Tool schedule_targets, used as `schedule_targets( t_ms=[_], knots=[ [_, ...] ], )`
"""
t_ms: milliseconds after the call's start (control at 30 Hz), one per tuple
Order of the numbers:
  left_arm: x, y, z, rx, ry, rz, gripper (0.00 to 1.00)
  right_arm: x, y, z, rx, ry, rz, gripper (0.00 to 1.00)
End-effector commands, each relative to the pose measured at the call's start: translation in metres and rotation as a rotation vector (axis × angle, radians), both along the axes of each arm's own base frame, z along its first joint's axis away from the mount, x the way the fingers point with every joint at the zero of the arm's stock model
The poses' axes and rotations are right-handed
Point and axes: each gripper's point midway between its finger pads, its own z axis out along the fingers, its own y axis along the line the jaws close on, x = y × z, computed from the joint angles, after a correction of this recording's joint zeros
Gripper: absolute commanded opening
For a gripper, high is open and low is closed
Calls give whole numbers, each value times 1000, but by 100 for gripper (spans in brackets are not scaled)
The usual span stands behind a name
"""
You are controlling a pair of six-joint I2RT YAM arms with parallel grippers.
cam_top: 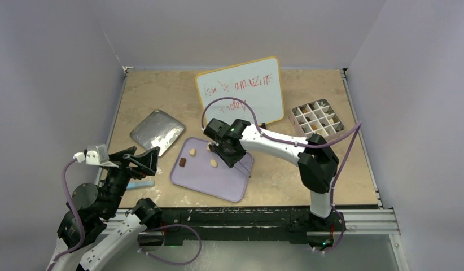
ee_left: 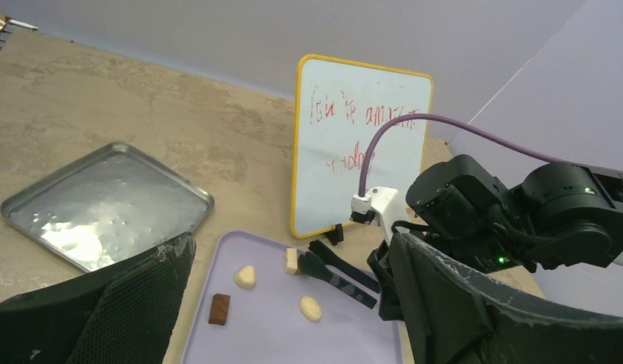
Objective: Pack the chocolate
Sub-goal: Pick up the fake chocolate from the plate.
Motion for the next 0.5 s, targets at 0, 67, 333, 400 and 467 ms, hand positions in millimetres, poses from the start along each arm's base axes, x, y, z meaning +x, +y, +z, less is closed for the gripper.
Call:
schedule_targets(
  t_ms=[0, 67, 333, 400, 467],
  knots=[
    [1, -1, 6, -9, -21, -3, 98, 2, 7, 3, -2, 4, 25, 38],
    [1, -1, 6, -5, -19, -3, 98, 1, 5, 1, -18, 12, 28, 38],
    [0, 1, 6, -13, -21, 3, 98, -2, 10, -6, -25, 30, 59, 38],
    [0, 1, 7, -15, -24, 4, 98, -1, 12, -5, -22, 24, 64, 38],
    [0, 1, 6, -13, -22, 4, 98, 1, 13, -3, -21, 15, 65, 37]
  ],
)
